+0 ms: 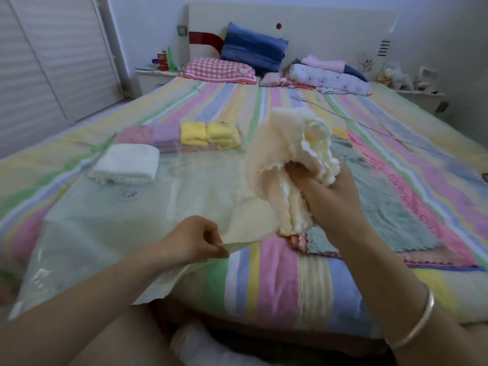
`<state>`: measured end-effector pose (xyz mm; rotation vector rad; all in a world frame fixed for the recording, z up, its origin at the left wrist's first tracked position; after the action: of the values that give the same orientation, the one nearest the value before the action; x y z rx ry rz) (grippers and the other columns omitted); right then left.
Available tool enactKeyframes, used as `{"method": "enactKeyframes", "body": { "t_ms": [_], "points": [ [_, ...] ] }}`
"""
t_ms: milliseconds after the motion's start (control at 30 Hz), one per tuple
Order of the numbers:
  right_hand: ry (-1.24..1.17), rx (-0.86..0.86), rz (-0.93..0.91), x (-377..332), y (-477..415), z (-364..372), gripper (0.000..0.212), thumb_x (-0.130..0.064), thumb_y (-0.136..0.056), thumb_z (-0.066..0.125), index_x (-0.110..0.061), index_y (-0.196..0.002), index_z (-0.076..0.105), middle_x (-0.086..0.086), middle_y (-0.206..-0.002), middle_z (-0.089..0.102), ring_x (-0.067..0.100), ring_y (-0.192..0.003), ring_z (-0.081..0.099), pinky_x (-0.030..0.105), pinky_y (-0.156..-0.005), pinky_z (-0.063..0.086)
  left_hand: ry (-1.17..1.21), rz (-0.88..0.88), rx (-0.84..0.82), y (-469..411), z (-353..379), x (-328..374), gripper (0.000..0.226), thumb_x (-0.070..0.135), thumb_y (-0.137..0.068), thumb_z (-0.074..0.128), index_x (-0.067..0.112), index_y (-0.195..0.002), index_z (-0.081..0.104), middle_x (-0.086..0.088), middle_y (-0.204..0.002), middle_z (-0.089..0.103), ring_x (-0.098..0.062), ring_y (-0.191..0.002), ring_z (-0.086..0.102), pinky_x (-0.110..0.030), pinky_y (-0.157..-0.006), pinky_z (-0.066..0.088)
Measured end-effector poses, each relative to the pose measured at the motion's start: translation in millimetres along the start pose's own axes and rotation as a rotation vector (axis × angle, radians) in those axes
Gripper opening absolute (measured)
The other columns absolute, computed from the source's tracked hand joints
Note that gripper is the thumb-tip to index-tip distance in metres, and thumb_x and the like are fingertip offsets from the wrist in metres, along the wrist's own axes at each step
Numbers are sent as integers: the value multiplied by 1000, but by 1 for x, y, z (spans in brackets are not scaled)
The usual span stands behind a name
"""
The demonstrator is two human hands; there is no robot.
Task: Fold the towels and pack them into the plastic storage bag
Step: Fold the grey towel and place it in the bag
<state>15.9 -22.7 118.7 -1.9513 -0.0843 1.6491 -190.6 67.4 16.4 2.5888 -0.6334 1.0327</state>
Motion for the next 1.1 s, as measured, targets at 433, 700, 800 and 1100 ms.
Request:
{"method": "enactKeyframes", "body": {
  "t_ms": [433,700,800,1100],
  "points": [
    [39,-97,185,14,27,14,10,-10,-90,63,-14,-84,71,9,-82,73,16,-79,71,31,-68,56,250,-84,-190,1,-6,-16,5,12,-78,78,7,-79,77,-4,-68,70,-3,-62,56,-15,-61,44],
    [-368,-173,419,20,30,-2,22,-17,-75,58,-16,-96,64,-7,-75,74,5,-70,70,18,-56,53,403,-137,-223,1,-12,-9,10,20,-81,75,13,-75,73,8,-56,60,2,-50,48,-11,-51,38],
    [-157,-205,422,24,29,-3,13,-9,-86,60,-18,-93,67,-4,-79,75,7,-73,71,22,-62,54,585,-165,-252,4,-16,-11,15,19,-79,73,9,-89,75,3,-77,72,-4,-69,64,-12,-62,47],
    [619,-515,352,30,40,3,9,-24,-87,65,-32,-83,61,-14,-81,66,2,-77,60,23,-66,46,503,-39,88,12,-15,14,12,17,-82,76,13,-93,77,1,-90,76,-11,-92,71,-28,-85,57]
  ]
}}
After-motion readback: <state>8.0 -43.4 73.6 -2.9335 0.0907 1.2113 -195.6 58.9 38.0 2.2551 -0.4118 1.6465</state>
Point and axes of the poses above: each hand's wrist, its own y-axis away from the middle knuckle, its own z-axis out of the palm, x = y × z, the point moved 1 cm from there along -y, towards the middle knuckle
